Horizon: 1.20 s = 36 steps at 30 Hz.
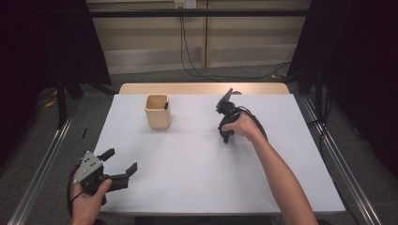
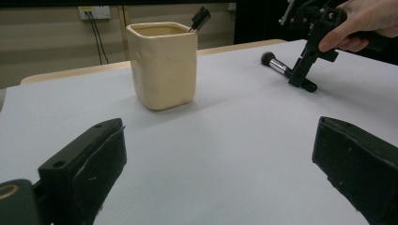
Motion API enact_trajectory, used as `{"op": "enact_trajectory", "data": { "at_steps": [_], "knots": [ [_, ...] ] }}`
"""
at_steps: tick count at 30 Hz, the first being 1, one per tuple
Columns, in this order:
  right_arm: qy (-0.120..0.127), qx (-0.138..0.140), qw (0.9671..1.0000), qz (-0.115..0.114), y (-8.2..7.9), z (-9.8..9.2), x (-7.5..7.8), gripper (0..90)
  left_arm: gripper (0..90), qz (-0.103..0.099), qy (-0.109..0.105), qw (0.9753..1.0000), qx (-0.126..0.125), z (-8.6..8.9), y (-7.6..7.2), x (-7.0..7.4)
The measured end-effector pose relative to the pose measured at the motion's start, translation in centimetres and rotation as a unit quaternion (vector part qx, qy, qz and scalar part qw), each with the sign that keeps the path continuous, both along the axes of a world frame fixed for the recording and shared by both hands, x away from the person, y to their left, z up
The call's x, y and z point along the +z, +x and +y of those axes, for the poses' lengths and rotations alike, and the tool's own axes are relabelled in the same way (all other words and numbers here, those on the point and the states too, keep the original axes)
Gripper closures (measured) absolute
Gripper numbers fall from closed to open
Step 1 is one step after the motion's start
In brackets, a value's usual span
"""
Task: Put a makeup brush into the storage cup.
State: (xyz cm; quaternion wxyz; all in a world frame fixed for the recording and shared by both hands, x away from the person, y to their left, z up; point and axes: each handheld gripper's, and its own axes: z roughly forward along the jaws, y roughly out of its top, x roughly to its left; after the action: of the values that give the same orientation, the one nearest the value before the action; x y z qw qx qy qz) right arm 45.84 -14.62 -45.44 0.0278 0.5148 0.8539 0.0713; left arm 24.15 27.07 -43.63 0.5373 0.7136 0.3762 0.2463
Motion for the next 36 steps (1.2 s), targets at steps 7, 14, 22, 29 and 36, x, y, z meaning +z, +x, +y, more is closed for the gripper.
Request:
{"op": "enact_trajectory", "data": {
  "at_steps": [7,14,22,29,36],
  "knots": [
    [0.002,-0.017,0.9997,0.016,0.3,-1.2,0.2,71.7,3.3,0.002,0.004,1.0,0.0,0.1,0.1,0.0],
    [-0.004,-0.018,0.9995,0.024,0.3,-1.2,0.3,75.3,3.3,0.001,0.0,1.0,0.001,0.0,0.1,0.0],
    [-0.01,-0.013,0.9997,0.017,0.2,-1.0,0.3,75.6,3.3,0.001,-0.005,1.0,0.004,0.3,0.2,0.0],
    [0.009,-0.016,0.9998,-0.004,-0.1,-1.4,0.9,75.6,3.3,0.006,-0.01,0.9999,0.006,0.2,0.2,-0.1],
    [0.042,-0.018,0.9985,-0.031,-0.7,-2.2,1.5,75.6,3.3,0.007,-0.009,0.9999,0.006,0.2,0.1,-0.1]
  ]
}}
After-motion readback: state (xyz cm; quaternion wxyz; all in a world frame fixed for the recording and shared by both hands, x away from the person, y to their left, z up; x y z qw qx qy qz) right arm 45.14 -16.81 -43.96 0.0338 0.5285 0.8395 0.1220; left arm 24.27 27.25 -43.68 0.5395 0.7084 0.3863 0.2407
